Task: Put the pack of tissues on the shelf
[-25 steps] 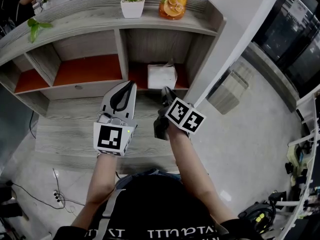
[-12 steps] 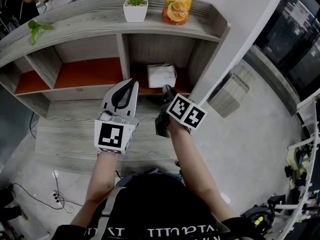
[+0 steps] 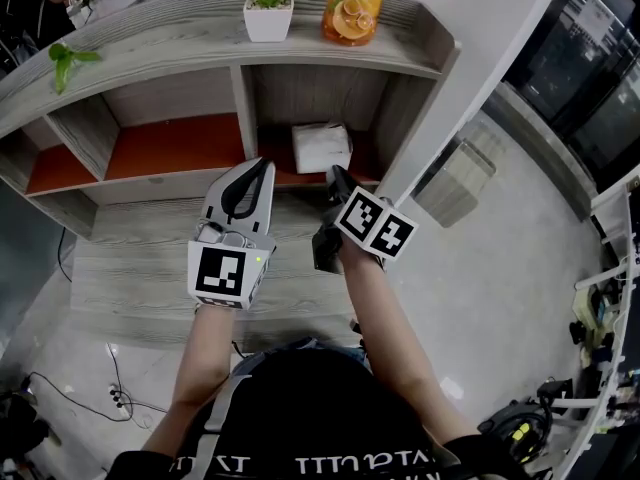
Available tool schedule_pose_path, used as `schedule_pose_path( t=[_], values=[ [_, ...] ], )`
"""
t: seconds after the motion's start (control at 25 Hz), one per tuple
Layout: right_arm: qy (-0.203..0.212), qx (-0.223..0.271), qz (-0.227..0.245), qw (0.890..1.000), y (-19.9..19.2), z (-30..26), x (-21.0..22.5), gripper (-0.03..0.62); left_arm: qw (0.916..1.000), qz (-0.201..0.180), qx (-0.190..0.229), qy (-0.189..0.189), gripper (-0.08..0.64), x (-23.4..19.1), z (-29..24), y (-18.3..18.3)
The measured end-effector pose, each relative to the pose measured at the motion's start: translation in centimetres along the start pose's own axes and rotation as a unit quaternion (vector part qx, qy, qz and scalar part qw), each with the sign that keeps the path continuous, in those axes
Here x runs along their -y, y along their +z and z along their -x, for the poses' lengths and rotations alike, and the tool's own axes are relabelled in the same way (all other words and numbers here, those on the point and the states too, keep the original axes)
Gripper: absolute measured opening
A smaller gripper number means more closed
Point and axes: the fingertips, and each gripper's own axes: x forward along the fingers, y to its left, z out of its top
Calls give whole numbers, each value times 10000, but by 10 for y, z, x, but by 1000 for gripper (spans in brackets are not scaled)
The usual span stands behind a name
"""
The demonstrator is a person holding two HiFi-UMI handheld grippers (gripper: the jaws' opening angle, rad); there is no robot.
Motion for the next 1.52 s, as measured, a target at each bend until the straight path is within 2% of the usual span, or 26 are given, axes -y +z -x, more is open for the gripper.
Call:
schedule_pose_path(
  t=[0.32,0.56,0.8,0.92,1.04,1.28,1.36,1.52],
  values=[
    [-136,321,783,9963,2,24,-13,17,9997,134,-44,-215,12,0,14,-4],
    [-90,675,1436,9873,7,52,-36,17,9988,226,0,-442,12,4,27,-2],
    [-310,947,1767,9792,8,82,-48,17,9975,301,96,-634,12,6,43,4],
    [-446,1113,2112,9701,8,99,-54,16,9971,351,115,-662,12,6,51,4],
    [-529,1358,2576,9552,12,118,-62,16,9972,397,117,-622,12,5,57,1],
    [-475,1707,3260,9286,25,142,-76,15,9982,392,197,-401,12,-1,58,8],
    [-371,1772,3402,9228,29,148,-79,15,9986,351,216,-332,12,1,57,11],
    [-120,1839,3520,9177,38,162,-82,15,9992,246,225,-227,12,7,57,21]
  ],
)
